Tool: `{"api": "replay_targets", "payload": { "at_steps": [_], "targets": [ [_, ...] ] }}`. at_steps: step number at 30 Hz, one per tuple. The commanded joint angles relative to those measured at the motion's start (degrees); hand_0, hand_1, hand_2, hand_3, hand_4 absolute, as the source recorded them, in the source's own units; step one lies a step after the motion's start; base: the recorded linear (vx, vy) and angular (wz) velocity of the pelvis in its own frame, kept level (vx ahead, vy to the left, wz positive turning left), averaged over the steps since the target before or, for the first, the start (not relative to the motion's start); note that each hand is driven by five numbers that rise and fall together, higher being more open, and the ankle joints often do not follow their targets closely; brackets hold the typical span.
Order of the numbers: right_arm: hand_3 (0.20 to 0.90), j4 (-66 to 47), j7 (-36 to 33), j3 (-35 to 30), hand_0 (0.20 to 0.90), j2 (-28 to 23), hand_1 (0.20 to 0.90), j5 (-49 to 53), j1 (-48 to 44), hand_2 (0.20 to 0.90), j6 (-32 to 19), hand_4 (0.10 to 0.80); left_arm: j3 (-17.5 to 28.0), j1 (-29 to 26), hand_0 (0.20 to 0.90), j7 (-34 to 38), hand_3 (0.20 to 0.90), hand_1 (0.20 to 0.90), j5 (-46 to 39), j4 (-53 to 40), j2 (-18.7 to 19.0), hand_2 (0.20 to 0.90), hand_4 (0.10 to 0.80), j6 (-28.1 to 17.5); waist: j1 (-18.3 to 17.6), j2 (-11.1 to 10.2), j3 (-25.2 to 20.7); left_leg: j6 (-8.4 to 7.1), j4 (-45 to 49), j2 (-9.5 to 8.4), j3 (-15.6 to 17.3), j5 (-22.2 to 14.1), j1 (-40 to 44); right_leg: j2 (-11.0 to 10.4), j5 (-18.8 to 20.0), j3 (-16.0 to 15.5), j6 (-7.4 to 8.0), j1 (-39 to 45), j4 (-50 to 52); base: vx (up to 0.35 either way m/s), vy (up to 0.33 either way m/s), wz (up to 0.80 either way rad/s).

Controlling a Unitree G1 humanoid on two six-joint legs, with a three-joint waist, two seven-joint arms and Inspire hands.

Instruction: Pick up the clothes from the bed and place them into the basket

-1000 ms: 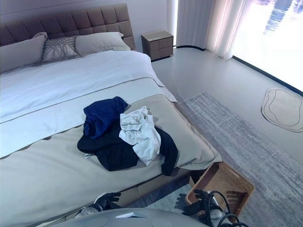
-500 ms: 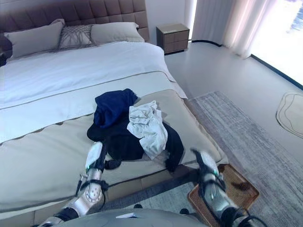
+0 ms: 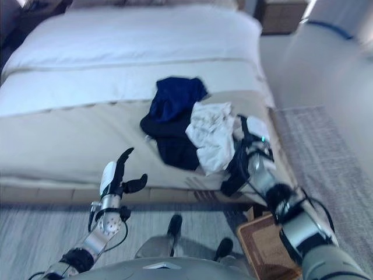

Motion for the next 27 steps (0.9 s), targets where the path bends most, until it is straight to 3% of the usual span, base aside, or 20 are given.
{"api": "replay_targets", "payload": {
  "at_steps": [1, 7, 8, 11, 17, 24, 25, 27],
  "targets": [
    [0.900, 2.0, -0.7, 3.2, 0.900, -0.9, 0.900, 3.1, -12.8, 0.900, -2.1, 0.800, -3.1, -7.6, 0.900, -0.4, 0.900, 0.900, -1.3, -4.5, 3.5, 0.900, 0.800, -5.4, 3.4, -2.1, 5.2, 4.29, 2.8, -5.97, -1.1, -3.7, -1.5, -2.5, -2.6, 2.4, -3.34, -5.0, 11.8, -0.073, 0.068, 0.34],
    [0.900, 11.4, -0.6, 3.5, 0.900, 0.0, 0.900, 5.6, -20.4, 0.900, -2.1, 0.800, -6.8, -8.2, 0.900, -0.4, 0.900, 0.900, -3.5, -3.9, 3.7, 0.900, 0.800, -6.3, 6.4, -0.1, 10.1, 3.74, 10.6, -7.08, -1.5, -4.8, -8.7, -4.6, -5.2, -0.5, -3.95, -9.6, 18.2, -0.004, 0.061, 0.17],
    [0.900, 12.1, -0.8, 3.4, 0.900, 0.3, 0.900, 5.4, -20.9, 0.900, -1.9, 0.800, -7.0, -8.1, 0.900, -0.7, 0.900, 0.900, -3.9, -4.1, 3.9, 0.900, 0.800, -6.3, 6.8, -0.2, 10.5, 3.55, 11.5, -7.19, -1.5, -6.4, -8.9, -4.8, -7.0, 0.1, -3.74, -9.9, 19.4, 0.091, 0.018, 0.22],
    [0.900, 14.3, -1.2, 2.9, 0.900, 0.1, 0.900, 7.0, -23.9, 0.900, -0.5, 0.800, -7.5, -7.0, 0.900, -0.5, 0.900, 0.900, -5.1, -5.4, 4.6, 0.900, 0.800, -7.2, 8.2, 1.0, 12.5, 3.88, 14.9, -8.05, -1.7, -6.6, -12.8, -5.9, -8.0, -0.8, -4.06, -12.9, 23.2, 0.036, 0.022, 0.23],
    [0.900, 19.1, 0.4, 3.7, 0.900, -2.4, 0.900, 5.4, -30.0, 0.900, 8.5, 0.800, -6.9, -6.1, 0.900, -0.5, 0.900, 0.900, -7.0, -9.6, 6.5, 0.900, 0.800, -11.0, 10.3, 2.1, 15.7, 5.09, 18.4, -9.81, -1.3, -6.3, -19.0, -7.6, -9.0, -1.6, -3.65, -19.5, 29.3, -0.024, 0.003, 0.12],
    [0.900, 22.0, 2.7, 7.5, 0.900, -4.9, 0.900, 1.5, -33.8, 0.900, 15.7, 0.800, -6.2, -6.6, 0.900, 0.0, 0.900, 0.900, -7.8, -15.0, 8.0, 0.900, 0.800, -11.6, 11.0, 2.3, 17.7, 5.46, 19.3, -10.32, -1.0, -6.2, -21.7, -8.2, -9.0, -1.9, -3.31, -22.5, 30.9, -0.043, -0.014, 0.03],
    [0.667, 22.3, 3.0, 8.4, 0.700, -5.4, 0.700, 0.5, -34.3, 0.700, 16.5, 0.567, -6.3, -6.6, 0.900, 0.2, 0.900, 0.900, -8.2, -15.3, 8.1, 0.900, 0.800, -11.9, 11.0, 2.4, 17.7, 5.39, 19.4, -10.35, -1.0, -6.2, -21.8, -8.1, -9.1, -1.8, -3.34, -22.5, 30.7, 0.000, 0.000, 0.00],
    [0.507, 22.9, 3.8, 9.6, 0.564, -6.6, 0.564, -0.7, -34.8, 0.564, 17.8, 0.407, -6.0, -6.6, 0.900, -0.1, 0.900, 0.900, -9.2, -16.1, 8.3, 0.900, 0.800, -12.1, 10.9, 2.4, 17.7, 5.37, 19.8, -10.42, -0.9, -6.3, -22.3, -8.0, -9.1, -1.8, -3.39, -22.6, 30.7, -0.007, -0.005, -0.03]
  ]
}}
